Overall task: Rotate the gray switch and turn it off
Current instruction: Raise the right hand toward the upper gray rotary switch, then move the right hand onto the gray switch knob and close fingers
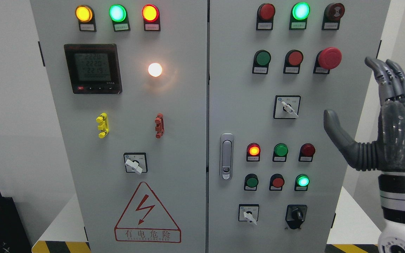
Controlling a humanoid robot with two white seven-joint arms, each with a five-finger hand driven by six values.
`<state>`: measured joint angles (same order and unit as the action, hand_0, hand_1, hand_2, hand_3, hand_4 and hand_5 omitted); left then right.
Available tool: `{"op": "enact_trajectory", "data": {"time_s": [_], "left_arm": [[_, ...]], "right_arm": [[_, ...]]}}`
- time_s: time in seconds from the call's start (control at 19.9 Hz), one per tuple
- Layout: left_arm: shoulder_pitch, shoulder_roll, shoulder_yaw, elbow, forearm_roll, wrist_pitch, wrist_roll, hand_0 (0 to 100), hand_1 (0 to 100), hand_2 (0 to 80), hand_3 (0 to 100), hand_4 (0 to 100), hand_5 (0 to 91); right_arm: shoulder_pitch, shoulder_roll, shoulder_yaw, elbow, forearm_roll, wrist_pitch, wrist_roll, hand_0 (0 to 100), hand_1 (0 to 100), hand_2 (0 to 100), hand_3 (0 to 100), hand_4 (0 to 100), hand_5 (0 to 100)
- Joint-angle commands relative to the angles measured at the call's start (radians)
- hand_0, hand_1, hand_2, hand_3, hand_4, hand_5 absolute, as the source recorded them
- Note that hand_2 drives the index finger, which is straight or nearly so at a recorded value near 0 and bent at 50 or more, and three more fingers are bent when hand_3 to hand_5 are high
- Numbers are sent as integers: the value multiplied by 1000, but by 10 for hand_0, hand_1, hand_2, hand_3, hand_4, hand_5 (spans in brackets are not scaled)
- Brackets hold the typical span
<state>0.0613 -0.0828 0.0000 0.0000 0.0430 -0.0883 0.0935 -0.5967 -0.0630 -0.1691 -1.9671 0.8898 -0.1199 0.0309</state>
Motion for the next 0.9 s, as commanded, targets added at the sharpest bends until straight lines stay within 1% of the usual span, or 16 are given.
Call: {"op": "enact_trajectory", "data": {"time_s": [0.0, 0.05, 0.1, 0.15, 0.2, 0.25, 0.3, 0.35, 0.4, 0.5, 0.55, 0.6, 0.7, 0.85], "left_arm": [[0, 0, -2, 14, 0, 1, -1, 120, 389, 0, 0, 0, 0], [0, 0, -2, 14, 0, 1, -1, 120, 389, 0, 0, 0, 0], [0, 0, -2, 14, 0, 1, 0, 120, 389, 0, 0, 0, 0], [0, 0, -2, 14, 0, 1, -1, 120, 389, 0, 0, 0, 0], [0, 0, -2, 14, 0, 1, 0, 120, 389, 0, 0, 0, 0], [0, 0, -2, 14, 0, 1, 0, 120, 389, 0, 0, 0, 0], [0, 0, -2, 14, 0, 1, 0, 120, 389, 0, 0, 0, 0], [0, 0, -2, 14, 0, 1, 0, 120, 389, 0, 0, 0, 0], [0, 0, -2, 14, 0, 1, -1, 120, 389, 0, 0, 0, 0], [0, 0, -2, 14, 0, 1, 0, 120, 389, 0, 0, 0, 0], [0, 0, -2, 14, 0, 1, 0, 120, 389, 0, 0, 0, 0], [0, 0, -2, 14, 0, 1, -1, 120, 389, 0, 0, 0, 0], [0, 0, -2, 14, 0, 1, -1, 120, 389, 0, 0, 0, 0], [0, 0, -2, 14, 0, 1, 0, 120, 389, 0, 0, 0, 0]], "right_arm": [[15, 23, 8, 1, 0, -1, 0, 312, 357, 131, 531, 481, 529], [17, 29, 10, 2, 0, 0, 1, 312, 358, 163, 598, 540, 618], [26, 31, 14, 2, 0, 0, 1, 313, 359, 192, 631, 569, 694], [35, 32, 20, 5, 0, 0, 1, 330, 358, 232, 670, 614, 746], [40, 37, 22, 5, 0, 0, 1, 339, 353, 243, 678, 628, 761], [46, 46, 23, 8, 0, 0, 1, 307, 318, 283, 700, 654, 787], [52, 57, 26, 10, 1, 0, 1, 232, 326, 309, 705, 664, 804], [54, 71, 31, 11, 5, 0, 3, 213, 331, 325, 706, 668, 810], [54, 77, 36, 19, 15, 2, 3, 181, 339, 357, 708, 682, 825], [55, 89, 37, 37, 41, 6, 1, 158, 348, 388, 716, 731, 898], [55, 98, 39, 43, 52, 14, 3, 153, 354, 398, 734, 783, 968], [54, 103, 43, 51, 58, 22, 3, 146, 356, 407, 759, 799, 992], [48, 103, 52, 68, 58, 46, 1, 142, 353, 429, 797, 824, 1000], [28, 103, 74, 91, 67, 89, 1, 122, 353, 455, 815, 842, 1000]]}}
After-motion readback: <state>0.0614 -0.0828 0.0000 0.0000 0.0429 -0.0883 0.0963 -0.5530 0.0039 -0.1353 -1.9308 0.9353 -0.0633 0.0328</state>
